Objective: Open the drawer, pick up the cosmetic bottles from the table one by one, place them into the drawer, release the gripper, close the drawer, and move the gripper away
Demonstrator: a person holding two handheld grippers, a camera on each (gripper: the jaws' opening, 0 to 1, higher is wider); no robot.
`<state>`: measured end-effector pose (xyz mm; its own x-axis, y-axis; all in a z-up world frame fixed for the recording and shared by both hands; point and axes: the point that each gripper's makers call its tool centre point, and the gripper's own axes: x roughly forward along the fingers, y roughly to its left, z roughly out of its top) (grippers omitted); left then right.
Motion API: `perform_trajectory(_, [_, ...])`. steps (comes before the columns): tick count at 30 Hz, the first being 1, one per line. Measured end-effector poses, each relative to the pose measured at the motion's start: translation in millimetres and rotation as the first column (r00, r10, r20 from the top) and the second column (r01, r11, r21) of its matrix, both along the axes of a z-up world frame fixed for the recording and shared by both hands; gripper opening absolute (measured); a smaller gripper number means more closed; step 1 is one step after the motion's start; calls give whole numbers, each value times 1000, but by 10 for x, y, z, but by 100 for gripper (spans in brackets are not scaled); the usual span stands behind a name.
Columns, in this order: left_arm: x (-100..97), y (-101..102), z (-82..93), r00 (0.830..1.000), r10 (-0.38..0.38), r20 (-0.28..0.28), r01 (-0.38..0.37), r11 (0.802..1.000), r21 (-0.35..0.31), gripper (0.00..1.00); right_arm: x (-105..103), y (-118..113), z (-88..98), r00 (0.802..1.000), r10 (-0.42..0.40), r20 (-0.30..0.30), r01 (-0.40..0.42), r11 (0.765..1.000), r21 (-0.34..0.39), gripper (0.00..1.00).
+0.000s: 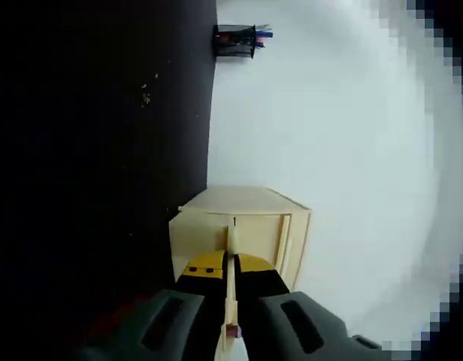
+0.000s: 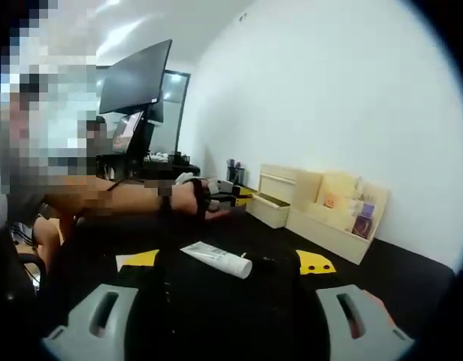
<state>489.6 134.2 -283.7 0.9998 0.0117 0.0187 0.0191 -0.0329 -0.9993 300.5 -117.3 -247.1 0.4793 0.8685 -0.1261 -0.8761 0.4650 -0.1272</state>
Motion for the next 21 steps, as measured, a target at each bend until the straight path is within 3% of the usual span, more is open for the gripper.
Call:
perform_trajectory(12, [12, 154, -32, 1000, -23, -10, 23, 1000, -3, 8, -8, 12, -23, 1000, 4, 3, -4, 1000, -10, 64])
perform_trajectory(21, [-203, 114, -39, 999, -38, -16, 39, 999, 16, 8, 4, -6, -4, 1000, 2, 9, -2, 1000, -8, 63])
